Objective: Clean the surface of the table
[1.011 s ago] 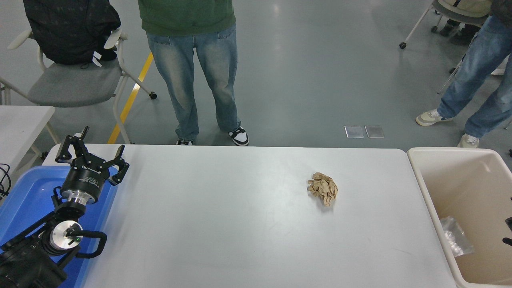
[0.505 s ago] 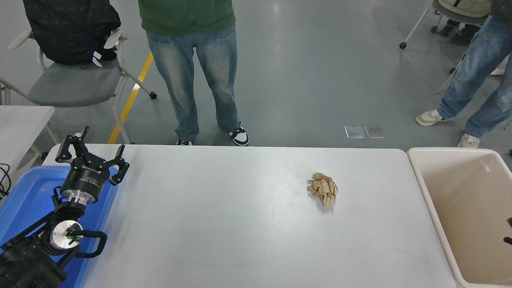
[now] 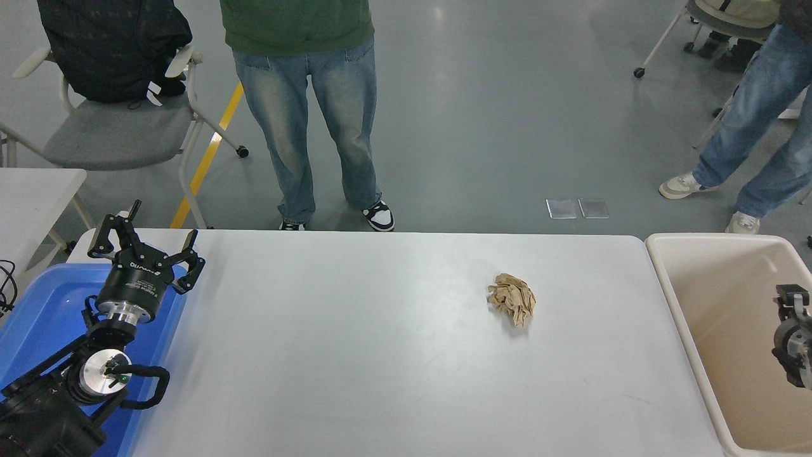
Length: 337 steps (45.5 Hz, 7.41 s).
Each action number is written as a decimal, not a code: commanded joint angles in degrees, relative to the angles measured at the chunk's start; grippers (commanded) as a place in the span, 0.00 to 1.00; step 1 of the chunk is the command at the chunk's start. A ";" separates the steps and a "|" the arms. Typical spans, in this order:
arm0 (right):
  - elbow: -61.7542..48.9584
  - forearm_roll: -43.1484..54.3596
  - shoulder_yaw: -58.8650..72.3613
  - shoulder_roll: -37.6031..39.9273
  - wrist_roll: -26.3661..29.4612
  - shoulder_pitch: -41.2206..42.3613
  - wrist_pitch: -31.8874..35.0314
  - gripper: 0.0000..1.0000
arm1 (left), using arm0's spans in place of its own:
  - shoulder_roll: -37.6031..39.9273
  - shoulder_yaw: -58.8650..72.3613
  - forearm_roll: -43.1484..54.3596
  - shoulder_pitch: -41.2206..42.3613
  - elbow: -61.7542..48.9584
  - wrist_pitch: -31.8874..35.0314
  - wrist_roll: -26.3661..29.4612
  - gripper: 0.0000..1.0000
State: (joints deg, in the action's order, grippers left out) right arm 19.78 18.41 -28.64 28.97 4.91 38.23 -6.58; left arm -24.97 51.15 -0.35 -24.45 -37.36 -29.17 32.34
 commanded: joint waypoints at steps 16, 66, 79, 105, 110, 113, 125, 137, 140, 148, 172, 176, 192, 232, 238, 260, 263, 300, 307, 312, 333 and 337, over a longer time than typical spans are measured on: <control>30.04 -10.50 -13.37 6.45 -4.03 -6.58 15.99 1.00 | 0.01 0.00 0.00 0.01 0.00 -0.01 0.00 0.99; 21.80 -10.59 -17.41 -9.98 -33.30 -12.57 20.64 1.00 | 0.01 0.00 0.00 0.01 0.00 -0.01 0.00 0.99; 23.38 -11.20 -18.29 -10.16 -31.02 -12.30 18.10 1.00 | 0.01 0.00 0.00 0.01 0.00 -0.01 0.00 0.99; 32.33 -11.55 -5.47 -4.98 -25.40 -7.64 2.54 1.00 | 0.01 0.00 0.00 0.01 0.00 -0.01 0.00 0.99; 39.18 -10.59 -2.92 -1.20 -22.41 -6.68 -0.71 1.00 | 0.01 0.00 0.00 0.01 0.00 -0.09 0.00 0.99; 44.02 -10.33 0.24 2.05 -19.60 -5.10 -2.21 1.00 | 0.01 0.00 0.00 0.01 0.00 -0.01 0.00 0.99; 51.94 0.57 19.92 9.00 -12.92 8.78 -9.06 1.00 | 0.01 0.00 0.00 0.01 0.00 -0.01 0.00 0.99; 53.61 16.12 26.62 9.53 0.35 15.73 -8.71 1.00 | 0.01 0.00 0.00 0.01 0.00 -0.01 0.00 0.99; 53.61 20.07 26.88 9.35 2.73 16.61 -8.10 1.00 | 0.01 0.00 0.00 0.01 0.00 -0.01 0.00 0.99; 53.61 26.33 28.38 8.04 6.51 19.25 -0.72 0.99 | 0.01 0.00 0.00 0.01 0.00 -0.01 0.00 0.99; 51.15 39.24 44.89 -1.54 6.08 27.51 -5.46 1.00 | 0.01 0.00 0.00 0.01 0.00 -0.01 0.00 0.99; 50.71 41.35 47.97 -2.25 5.99 28.83 -6.07 1.00 | 0.01 0.09 0.00 0.01 0.00 -0.09 0.00 0.99; 40.17 46.63 51.49 -9.89 5.90 26.28 -9.77 0.99 | 0.01 0.09 0.00 0.01 0.00 -0.01 0.00 0.99; 18.72 45.84 50.26 -22.64 2.21 16.44 -14.16 0.99 | 0.01 0.09 0.00 0.01 0.00 -0.01 -0.09 0.99; 18.37 44.96 50.35 -22.81 0.80 16.18 -14.08 0.99 | 0.01 0.09 0.00 0.01 0.00 -0.09 0.00 0.99; 9.06 43.20 50.26 -27.47 -0.60 11.96 -14.34 0.99 | 0.01 0.09 0.00 0.01 0.00 -0.01 0.00 0.99; 7.74 42.94 50.26 -28.09 -0.60 11.87 -14.60 0.99 | 0.01 0.09 0.00 0.01 0.00 -0.01 0.00 0.99; 4.31 41.97 51.23 -28.97 -2.63 11.17 -14.34 0.96 | 0.01 0.09 0.00 0.01 0.00 -0.09 0.00 0.99; 4.04 41.97 51.32 -28.97 -2.63 10.99 -14.25 0.80 | 0.01 0.09 0.00 0.01 0.00 -0.01 0.00 0.99; 4.13 41.80 51.32 -28.97 -2.63 10.99 -13.72 0.43 | 0.01 0.09 0.00 0.01 0.00 -0.01 0.00 0.99; 4.22 39.51 51.40 -28.97 -4.65 11.95 -12.23 0.00 | 0.01 0.09 0.00 0.01 0.00 -0.01 0.00 0.99; 4.31 39.51 51.40 -28.97 -4.74 12.04 -12.14 0.00 | 0.01 0.09 0.00 0.01 0.00 -0.01 0.00 0.99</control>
State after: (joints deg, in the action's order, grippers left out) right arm 23.91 58.24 22.77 0.00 1.01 49.96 -19.44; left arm -24.94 51.24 -0.35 -24.43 -37.35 -29.23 32.33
